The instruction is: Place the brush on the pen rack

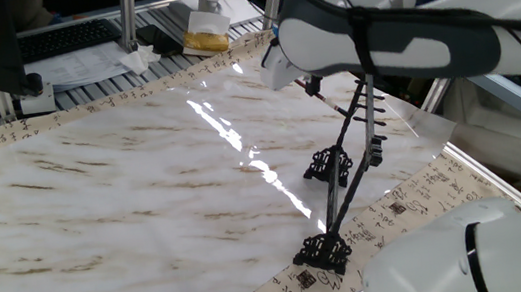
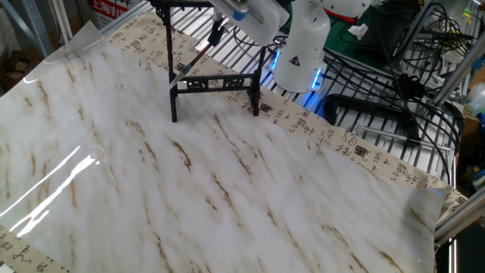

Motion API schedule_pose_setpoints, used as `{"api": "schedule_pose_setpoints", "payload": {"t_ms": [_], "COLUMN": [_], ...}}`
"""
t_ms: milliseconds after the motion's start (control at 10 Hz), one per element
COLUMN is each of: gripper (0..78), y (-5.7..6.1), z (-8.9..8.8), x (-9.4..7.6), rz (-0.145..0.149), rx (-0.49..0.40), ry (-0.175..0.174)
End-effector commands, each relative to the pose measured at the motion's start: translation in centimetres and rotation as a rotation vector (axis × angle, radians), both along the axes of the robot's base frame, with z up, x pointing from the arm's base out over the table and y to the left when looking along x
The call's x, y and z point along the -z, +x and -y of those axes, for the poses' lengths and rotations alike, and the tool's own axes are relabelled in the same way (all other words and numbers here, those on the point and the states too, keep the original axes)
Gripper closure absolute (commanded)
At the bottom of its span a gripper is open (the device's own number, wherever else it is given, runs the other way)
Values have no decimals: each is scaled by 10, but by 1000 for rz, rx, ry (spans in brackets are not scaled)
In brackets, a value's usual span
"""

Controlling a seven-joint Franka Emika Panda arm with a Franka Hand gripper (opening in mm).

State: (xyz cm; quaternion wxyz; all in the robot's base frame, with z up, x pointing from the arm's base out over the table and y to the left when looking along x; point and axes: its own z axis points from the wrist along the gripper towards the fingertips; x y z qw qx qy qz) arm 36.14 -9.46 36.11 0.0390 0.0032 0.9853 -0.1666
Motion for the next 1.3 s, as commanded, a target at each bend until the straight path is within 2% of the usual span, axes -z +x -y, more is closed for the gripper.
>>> {"api": "schedule_pose_setpoints", "payload": {"t_ms": [100, 400, 500, 900, 1300], "gripper": [764, 764, 764, 764, 764], "y": [-4, -10, -10, -6, -8], "z": [-1, -3, -3, -4, -7], "x": [3, 15, 15, 24, 35], "rz": [-1, -24, -24, -66, -70], "rx": [-10, -17, -17, -44, -40], "ry": [-25, -54, -54, -73, -73]}}
